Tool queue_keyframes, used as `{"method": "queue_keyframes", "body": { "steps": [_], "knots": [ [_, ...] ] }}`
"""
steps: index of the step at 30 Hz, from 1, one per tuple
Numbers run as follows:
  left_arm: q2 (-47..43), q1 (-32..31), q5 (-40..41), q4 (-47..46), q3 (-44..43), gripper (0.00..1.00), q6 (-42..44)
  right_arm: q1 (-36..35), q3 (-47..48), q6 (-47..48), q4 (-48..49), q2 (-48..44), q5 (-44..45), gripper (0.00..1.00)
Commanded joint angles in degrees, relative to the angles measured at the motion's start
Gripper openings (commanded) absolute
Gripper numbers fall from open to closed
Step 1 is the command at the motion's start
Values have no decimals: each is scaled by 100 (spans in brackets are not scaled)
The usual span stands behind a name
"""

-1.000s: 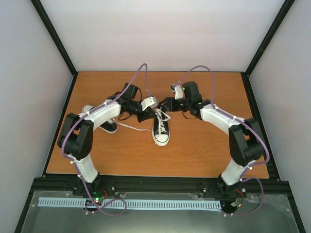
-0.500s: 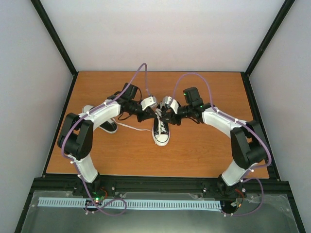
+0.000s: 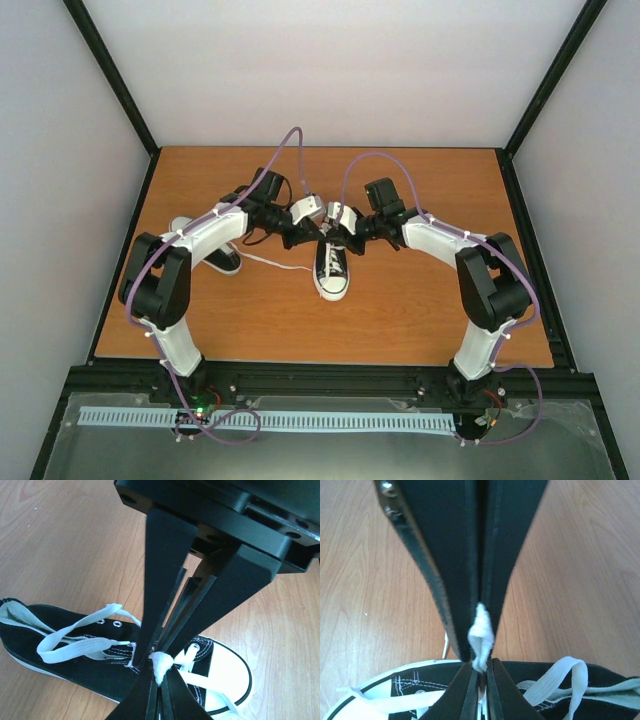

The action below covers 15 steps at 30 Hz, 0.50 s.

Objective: Tie the shoes
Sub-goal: Wrap the shoelace around the shoelace.

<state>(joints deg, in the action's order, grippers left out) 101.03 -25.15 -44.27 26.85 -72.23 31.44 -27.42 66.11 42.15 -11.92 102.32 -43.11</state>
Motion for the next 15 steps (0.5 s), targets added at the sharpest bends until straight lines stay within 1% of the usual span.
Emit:
{"method": "queue_keyframes", "body": {
  "steps": [1,3,4,5,6,7,8,10,12,15],
  "knots": [
    [26,10,-227,48,-271,1,151,-26,83,219,59,22,-11,3],
    [30,14,-234,254,-298,1,212,-20,36,216,48,-28,17,3],
    [27,10,-239,372,-335,2,309,-19,10,201,58,-58,22,3],
    [45,14,-233,566,-404,12,488,-18,-23,184,73,-89,24,3],
    [54,22,-230,919,-526,29,885,-18,-73,175,71,-124,22,3],
    [71,45,-217,1160,-610,42,1250,-16,-106,172,75,-151,15,3],
    [87,94,-211,1345,-669,47,1595,-18,-142,166,76,-168,8,3],
    [159,251,-174,1411,-750,49,2138,-11,-182,140,76,-193,21,3],
    [440,383,-69,1426,-1060,48,2336,-8,-206,103,108,-191,10,3],
    [874,388,58,1579,-1501,49,2804,-6,-213,-16,181,-164,-34,3]
  ]
}}
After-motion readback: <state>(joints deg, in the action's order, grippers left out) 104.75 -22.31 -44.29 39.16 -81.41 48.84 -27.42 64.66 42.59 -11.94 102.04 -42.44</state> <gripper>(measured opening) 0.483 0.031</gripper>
